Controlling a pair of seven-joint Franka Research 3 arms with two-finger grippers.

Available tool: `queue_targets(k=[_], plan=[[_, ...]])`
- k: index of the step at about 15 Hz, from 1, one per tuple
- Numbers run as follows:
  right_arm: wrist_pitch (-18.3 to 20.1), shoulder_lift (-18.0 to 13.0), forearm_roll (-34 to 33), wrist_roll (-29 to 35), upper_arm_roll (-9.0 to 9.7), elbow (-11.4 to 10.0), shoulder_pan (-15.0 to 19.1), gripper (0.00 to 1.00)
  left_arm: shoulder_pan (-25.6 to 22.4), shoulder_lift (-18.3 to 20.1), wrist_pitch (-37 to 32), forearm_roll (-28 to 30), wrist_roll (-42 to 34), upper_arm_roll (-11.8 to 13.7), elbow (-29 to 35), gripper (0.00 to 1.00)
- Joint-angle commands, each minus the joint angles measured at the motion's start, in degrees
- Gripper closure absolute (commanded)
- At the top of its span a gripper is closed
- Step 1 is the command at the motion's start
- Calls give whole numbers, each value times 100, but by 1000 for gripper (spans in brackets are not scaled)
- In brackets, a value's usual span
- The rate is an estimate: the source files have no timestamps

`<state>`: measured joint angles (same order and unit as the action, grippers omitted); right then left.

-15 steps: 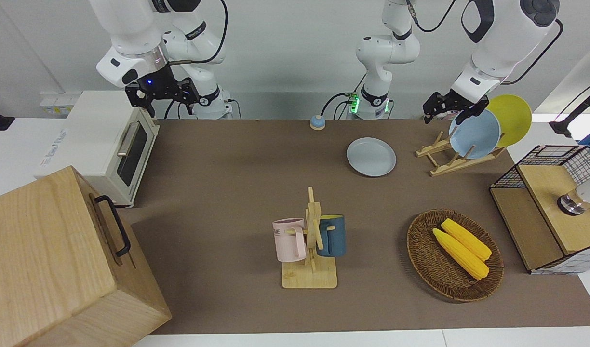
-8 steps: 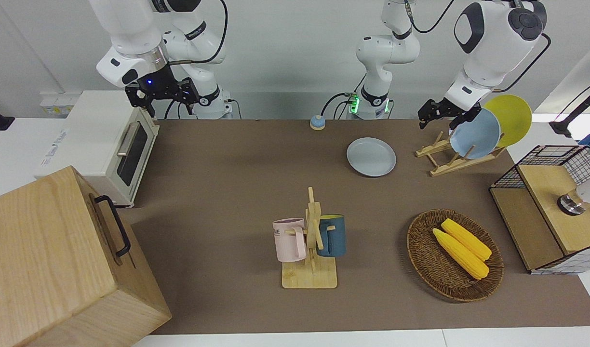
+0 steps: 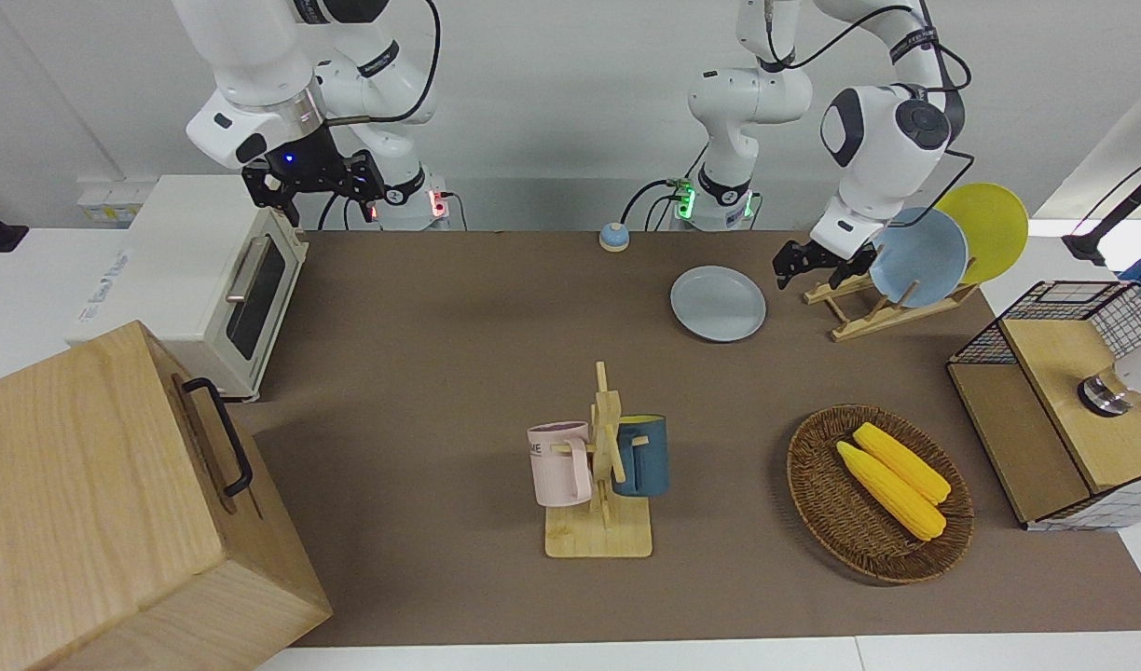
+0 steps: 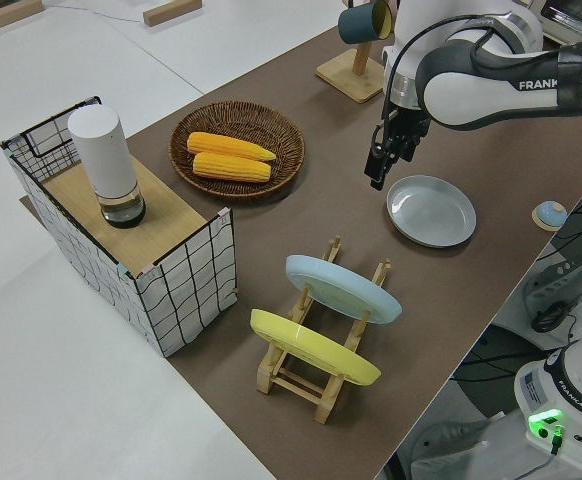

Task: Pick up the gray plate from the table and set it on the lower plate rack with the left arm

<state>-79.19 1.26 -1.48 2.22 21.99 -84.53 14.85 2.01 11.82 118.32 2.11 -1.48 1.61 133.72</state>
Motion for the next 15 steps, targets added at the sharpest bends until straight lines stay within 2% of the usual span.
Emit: queue_targets(k=[1,5,15], plan=[[62,-12,-37,68,121,41,132,17,98,295,875,-9,183,-47,961,2],[62,-12,-37,68,121,41,132,17,107,137,1193,-18,157,-73,1349,2],[62,-12,-37,68,121,41,132,17,309,-452,1545,-9,166,-99,1429,27]])
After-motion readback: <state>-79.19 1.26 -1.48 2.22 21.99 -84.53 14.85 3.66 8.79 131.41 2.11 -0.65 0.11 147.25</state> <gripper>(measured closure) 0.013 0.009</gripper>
